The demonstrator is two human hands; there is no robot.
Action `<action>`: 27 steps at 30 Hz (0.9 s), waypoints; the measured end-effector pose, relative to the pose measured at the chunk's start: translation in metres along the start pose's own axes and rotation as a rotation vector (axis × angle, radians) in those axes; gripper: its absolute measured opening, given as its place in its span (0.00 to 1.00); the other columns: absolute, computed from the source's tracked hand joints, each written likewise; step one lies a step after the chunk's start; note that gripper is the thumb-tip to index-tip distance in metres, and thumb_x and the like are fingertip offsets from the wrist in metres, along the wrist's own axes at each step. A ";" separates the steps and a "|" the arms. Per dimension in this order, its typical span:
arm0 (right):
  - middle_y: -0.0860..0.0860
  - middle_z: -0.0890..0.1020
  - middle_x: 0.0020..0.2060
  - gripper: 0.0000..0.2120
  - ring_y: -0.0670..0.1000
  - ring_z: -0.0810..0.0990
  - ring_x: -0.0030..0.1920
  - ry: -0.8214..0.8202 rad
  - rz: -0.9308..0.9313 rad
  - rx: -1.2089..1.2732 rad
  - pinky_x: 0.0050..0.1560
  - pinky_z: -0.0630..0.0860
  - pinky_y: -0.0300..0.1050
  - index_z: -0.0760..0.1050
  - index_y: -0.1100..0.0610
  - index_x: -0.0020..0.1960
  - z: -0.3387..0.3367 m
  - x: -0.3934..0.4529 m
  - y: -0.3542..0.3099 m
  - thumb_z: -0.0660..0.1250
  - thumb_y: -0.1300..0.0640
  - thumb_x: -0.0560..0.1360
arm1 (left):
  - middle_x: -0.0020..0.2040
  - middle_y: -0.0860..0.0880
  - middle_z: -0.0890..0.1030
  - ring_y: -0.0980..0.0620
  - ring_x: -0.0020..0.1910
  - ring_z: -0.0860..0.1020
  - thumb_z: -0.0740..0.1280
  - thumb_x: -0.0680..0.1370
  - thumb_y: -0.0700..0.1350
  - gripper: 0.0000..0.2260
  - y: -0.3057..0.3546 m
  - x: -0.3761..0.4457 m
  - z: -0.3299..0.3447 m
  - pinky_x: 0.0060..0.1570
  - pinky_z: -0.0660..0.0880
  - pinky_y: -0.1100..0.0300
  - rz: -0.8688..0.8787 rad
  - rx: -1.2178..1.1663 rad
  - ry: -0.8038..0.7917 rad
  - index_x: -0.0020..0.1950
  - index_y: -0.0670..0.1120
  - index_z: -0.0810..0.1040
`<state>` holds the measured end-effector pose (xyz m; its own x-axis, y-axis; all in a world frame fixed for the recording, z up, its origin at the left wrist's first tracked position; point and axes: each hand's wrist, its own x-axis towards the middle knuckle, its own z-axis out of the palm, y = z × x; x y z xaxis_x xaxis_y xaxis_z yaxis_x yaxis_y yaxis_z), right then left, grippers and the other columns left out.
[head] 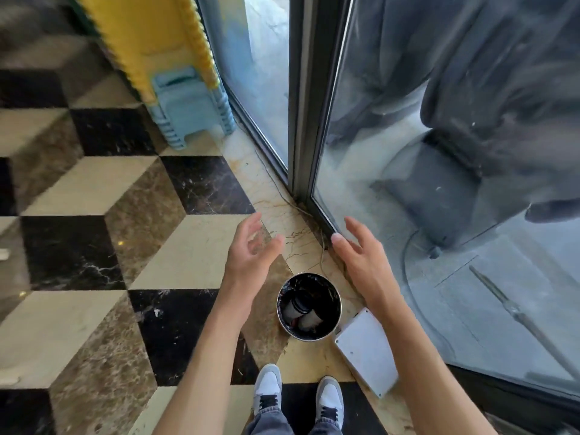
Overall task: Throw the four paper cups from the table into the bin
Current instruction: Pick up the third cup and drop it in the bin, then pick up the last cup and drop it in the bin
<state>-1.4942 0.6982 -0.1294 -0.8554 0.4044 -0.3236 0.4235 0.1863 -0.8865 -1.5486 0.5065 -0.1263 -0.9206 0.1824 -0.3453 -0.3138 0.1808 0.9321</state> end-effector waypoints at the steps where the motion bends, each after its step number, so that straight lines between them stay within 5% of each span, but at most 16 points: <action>1: 0.44 0.71 0.72 0.28 0.49 0.74 0.68 0.011 -0.034 0.013 0.68 0.70 0.48 0.65 0.50 0.75 -0.009 -0.008 -0.025 0.65 0.46 0.78 | 0.71 0.60 0.70 0.61 0.67 0.71 0.70 0.74 0.61 0.26 0.027 -0.009 -0.004 0.55 0.70 0.62 0.050 0.014 0.002 0.70 0.66 0.69; 7: 0.46 0.68 0.75 0.29 0.51 0.70 0.72 0.030 -0.223 0.085 0.73 0.66 0.53 0.62 0.49 0.77 -0.048 -0.057 -0.165 0.65 0.47 0.78 | 0.73 0.62 0.67 0.63 0.68 0.69 0.70 0.73 0.64 0.27 0.158 -0.069 -0.040 0.68 0.67 0.53 0.304 0.001 0.016 0.70 0.71 0.67; 13: 0.43 0.66 0.76 0.29 0.47 0.63 0.75 -0.014 -0.398 0.088 0.74 0.64 0.54 0.60 0.42 0.77 -0.065 -0.124 -0.271 0.64 0.44 0.79 | 0.68 0.70 0.69 0.66 0.68 0.69 0.70 0.69 0.66 0.24 0.249 -0.136 -0.085 0.63 0.69 0.62 0.499 -0.053 0.095 0.63 0.78 0.68; 16: 0.44 0.66 0.75 0.31 0.47 0.64 0.75 -0.036 -0.472 0.117 0.74 0.64 0.55 0.59 0.43 0.77 -0.066 -0.152 -0.305 0.65 0.43 0.77 | 0.70 0.64 0.70 0.62 0.68 0.70 0.69 0.70 0.64 0.24 0.278 -0.166 -0.106 0.55 0.71 0.73 0.567 -0.055 0.133 0.64 0.75 0.67; 19: 0.46 0.65 0.77 0.36 0.50 0.63 0.76 -0.093 -0.542 0.128 0.75 0.63 0.55 0.59 0.45 0.78 -0.059 -0.173 -0.326 0.64 0.39 0.73 | 0.73 0.57 0.68 0.55 0.70 0.69 0.69 0.73 0.59 0.24 0.293 -0.193 -0.121 0.61 0.68 0.65 0.603 -0.063 0.191 0.65 0.71 0.65; 23: 0.44 0.66 0.76 0.37 0.48 0.64 0.75 -0.213 -0.618 0.119 0.74 0.65 0.51 0.60 0.44 0.77 -0.041 -0.194 -0.337 0.65 0.37 0.71 | 0.70 0.58 0.67 0.55 0.70 0.67 0.69 0.73 0.56 0.28 0.292 -0.234 -0.143 0.70 0.66 0.52 0.592 -0.062 0.336 0.71 0.65 0.65; 27: 0.24 0.71 0.61 0.29 0.34 0.69 0.68 -0.416 -0.724 0.107 0.62 0.68 0.32 0.62 0.38 0.73 -0.014 -0.220 -0.349 0.65 0.40 0.74 | 0.73 0.58 0.66 0.54 0.73 0.67 0.68 0.69 0.64 0.35 0.271 -0.293 -0.170 0.71 0.65 0.49 0.560 -0.061 0.544 0.76 0.61 0.64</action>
<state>-1.4493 0.5570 0.2561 -0.9539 -0.1493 0.2603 -0.2849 0.1785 -0.9418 -1.4038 0.3372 0.2456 -0.9253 -0.2712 0.2651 0.2329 0.1455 0.9616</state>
